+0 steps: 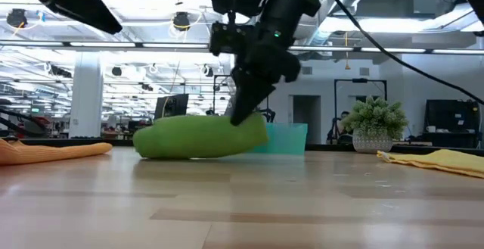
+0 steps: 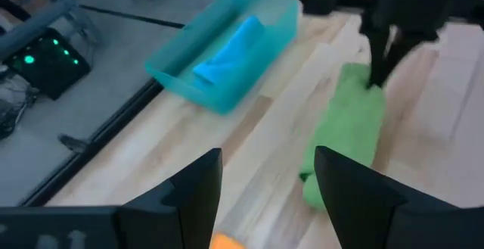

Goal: Roll microfiber towels into tight, uniform cylinder then place into a basket
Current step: Put the rolled green towel into the green bin

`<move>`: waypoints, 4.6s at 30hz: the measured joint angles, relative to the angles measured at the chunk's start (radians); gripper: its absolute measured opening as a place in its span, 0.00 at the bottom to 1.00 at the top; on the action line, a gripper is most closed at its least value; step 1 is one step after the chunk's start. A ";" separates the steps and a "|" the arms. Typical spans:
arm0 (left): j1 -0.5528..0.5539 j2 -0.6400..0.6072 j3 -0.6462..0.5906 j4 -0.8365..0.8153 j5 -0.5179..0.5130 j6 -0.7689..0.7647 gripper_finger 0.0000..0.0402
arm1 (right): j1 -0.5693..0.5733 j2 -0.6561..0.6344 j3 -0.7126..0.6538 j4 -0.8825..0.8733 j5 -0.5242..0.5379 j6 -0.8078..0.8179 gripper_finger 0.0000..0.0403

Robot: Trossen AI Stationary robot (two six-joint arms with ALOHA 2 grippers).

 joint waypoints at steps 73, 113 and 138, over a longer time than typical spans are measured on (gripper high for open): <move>0.018 -0.206 -0.295 0.153 0.113 -0.051 0.51 | -0.041 0.038 -0.057 0.155 -0.045 0.193 0.59; 0.001 -0.205 -0.294 0.177 0.137 -0.025 0.51 | -0.114 0.174 0.118 0.195 -0.073 0.079 0.65; 0.001 -0.205 -0.294 0.176 0.137 -0.018 0.51 | -0.107 0.234 0.122 0.217 -0.069 0.102 0.08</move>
